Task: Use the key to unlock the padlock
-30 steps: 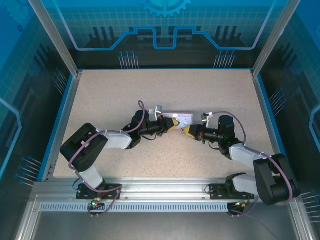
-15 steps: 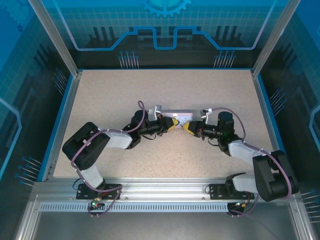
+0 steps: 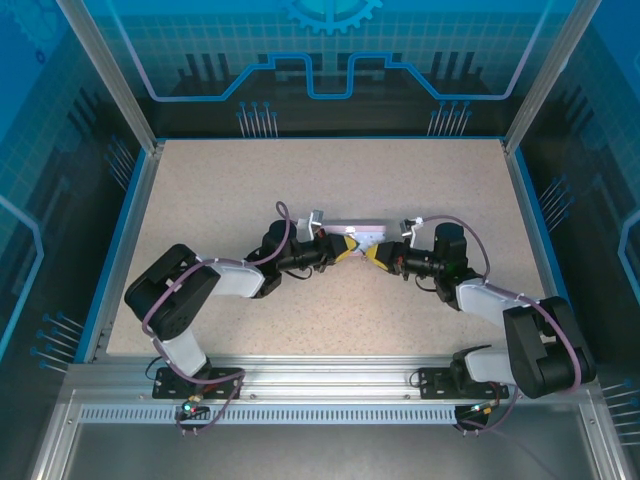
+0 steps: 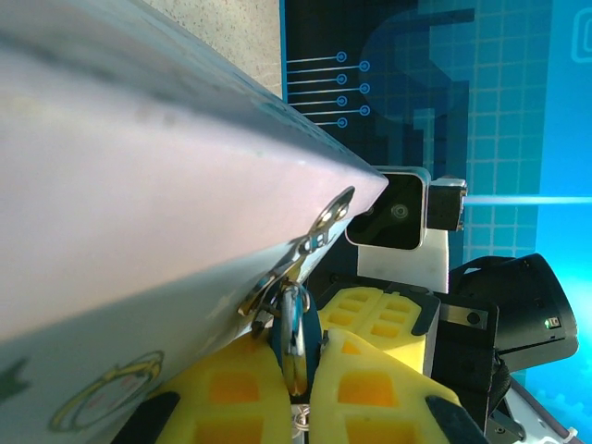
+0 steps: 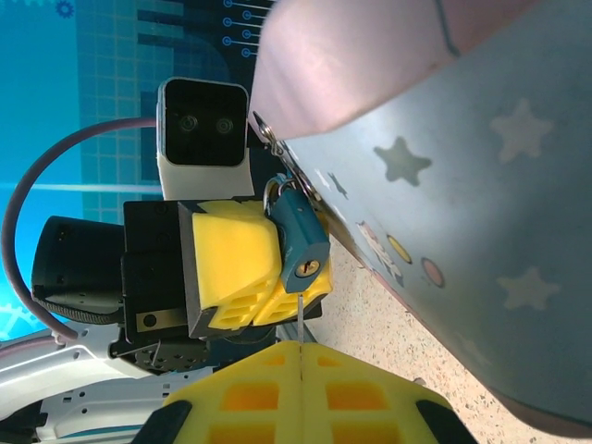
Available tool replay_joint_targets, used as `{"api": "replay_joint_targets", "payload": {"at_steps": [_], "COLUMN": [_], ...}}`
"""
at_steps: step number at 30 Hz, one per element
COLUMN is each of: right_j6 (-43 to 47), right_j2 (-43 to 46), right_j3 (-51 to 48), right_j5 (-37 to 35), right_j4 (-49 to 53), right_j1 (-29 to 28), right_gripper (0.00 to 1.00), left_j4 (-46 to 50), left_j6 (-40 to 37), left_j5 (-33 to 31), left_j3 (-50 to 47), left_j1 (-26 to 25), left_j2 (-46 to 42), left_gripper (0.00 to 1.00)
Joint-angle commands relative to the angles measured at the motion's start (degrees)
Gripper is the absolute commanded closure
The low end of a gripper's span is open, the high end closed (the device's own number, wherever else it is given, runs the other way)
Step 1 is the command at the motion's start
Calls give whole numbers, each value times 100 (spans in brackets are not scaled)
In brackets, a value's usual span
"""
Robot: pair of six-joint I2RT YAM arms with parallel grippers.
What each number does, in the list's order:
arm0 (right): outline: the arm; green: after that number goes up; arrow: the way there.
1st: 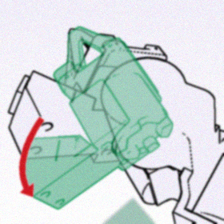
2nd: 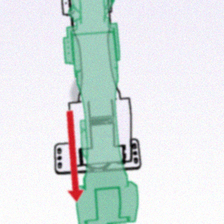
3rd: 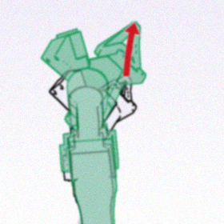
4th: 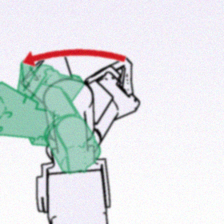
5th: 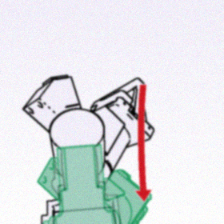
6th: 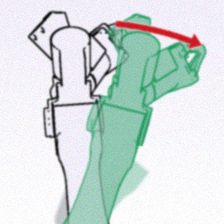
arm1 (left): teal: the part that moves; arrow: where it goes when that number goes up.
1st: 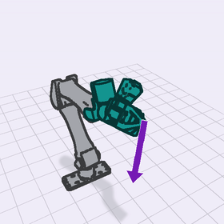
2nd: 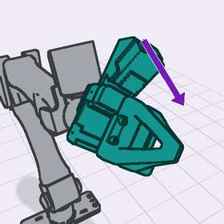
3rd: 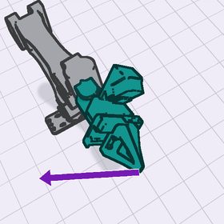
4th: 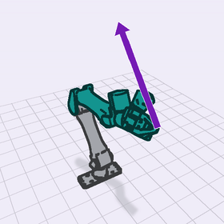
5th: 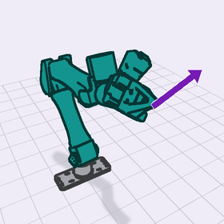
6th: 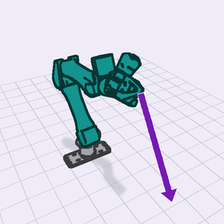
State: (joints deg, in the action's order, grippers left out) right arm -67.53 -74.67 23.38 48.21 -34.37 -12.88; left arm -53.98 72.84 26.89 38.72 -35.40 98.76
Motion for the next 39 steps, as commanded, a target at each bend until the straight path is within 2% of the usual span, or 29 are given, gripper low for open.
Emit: {"api": "replay_joint_targets", "payload": {"at_steps": [1, 39], "right_j6": [-22, -164], "right_j2": [-70, -344], "right_j3": [140, 317], "right_j5": [-22, -233], "right_j4": [-78, -237], "right_j1": [-103, -231], "right_gripper": [100, 100], "left_j4": [-531, -820], "left_j6": [52, 162], "left_j5": [138, 156], "left_j3": [-10, -145], "left_j1": [45, 47], "left_j2": [47, 148], "left_gripper": [100, 100]}}
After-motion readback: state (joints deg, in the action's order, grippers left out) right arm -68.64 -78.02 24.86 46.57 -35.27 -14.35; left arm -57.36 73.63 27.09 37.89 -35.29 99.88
